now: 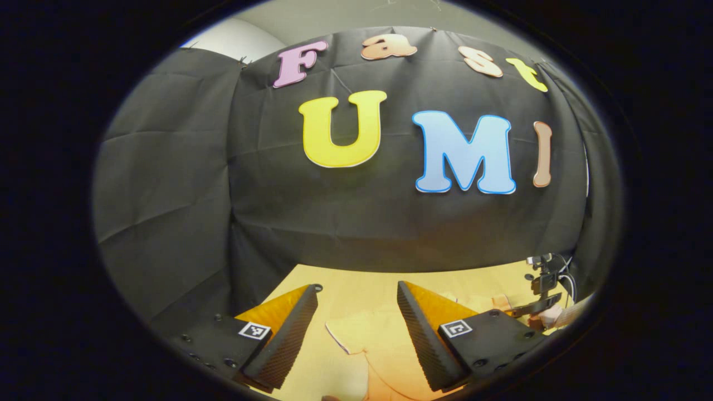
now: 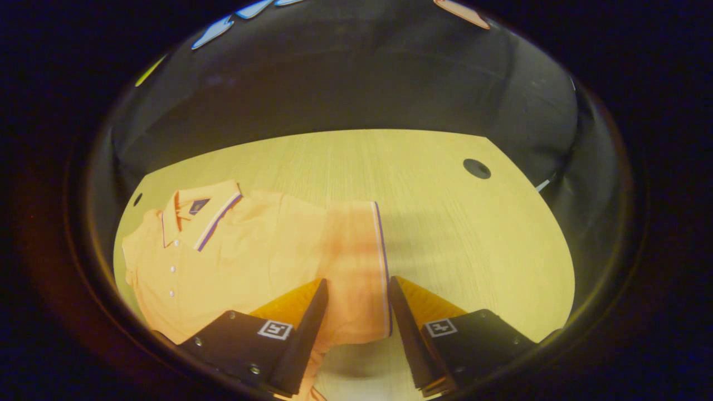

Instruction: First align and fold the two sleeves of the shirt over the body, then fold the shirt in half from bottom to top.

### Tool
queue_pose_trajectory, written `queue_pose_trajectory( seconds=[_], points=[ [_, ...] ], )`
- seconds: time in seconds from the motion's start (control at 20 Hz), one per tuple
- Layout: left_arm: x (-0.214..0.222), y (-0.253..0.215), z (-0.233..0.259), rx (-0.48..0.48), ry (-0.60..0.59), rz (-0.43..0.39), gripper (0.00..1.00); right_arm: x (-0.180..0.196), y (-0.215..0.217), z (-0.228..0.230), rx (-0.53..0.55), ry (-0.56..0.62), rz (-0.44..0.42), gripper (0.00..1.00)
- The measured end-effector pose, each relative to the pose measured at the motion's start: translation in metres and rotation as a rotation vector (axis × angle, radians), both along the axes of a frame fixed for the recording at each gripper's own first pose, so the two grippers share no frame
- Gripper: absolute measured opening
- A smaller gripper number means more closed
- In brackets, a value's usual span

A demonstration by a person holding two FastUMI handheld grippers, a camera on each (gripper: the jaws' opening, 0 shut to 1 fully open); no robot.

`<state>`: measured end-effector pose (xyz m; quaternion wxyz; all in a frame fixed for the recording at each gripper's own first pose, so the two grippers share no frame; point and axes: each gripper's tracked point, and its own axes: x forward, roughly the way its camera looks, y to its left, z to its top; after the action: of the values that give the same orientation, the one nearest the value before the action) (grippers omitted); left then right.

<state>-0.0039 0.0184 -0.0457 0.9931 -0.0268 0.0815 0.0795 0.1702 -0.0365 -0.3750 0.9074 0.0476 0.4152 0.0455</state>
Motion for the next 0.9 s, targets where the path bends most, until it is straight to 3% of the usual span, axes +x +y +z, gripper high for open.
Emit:
queue_pose_trajectory(
  seconds=[0.1,0.2,0.35,0.55,0.9],
  points=[
    [0.0,0.0,0.001,-0.002,0.001,-0.002,0.94,-0.001,0.004,0.002,0.001,0.004,0.013,0.39],
    [-0.001,0.001,-0.001,-0.004,0.002,-0.003,0.94,-0.001,0.007,0.002,-0.018,0.012,0.01,0.16],
    [-0.004,0.003,-0.002,-0.007,0.005,0.0,0.94,0.0,0.007,0.004,-0.092,0.015,0.028,0.0],
    [-0.009,0.01,-0.001,-0.006,0.003,0.008,0.94,0.003,0.02,0.017,-0.178,-0.031,0.08,0.0],
    [-0.015,0.021,-0.004,-0.024,0.003,0.02,0.94,0.001,0.072,0.057,-0.121,-0.122,0.153,0.0]
  ],
)
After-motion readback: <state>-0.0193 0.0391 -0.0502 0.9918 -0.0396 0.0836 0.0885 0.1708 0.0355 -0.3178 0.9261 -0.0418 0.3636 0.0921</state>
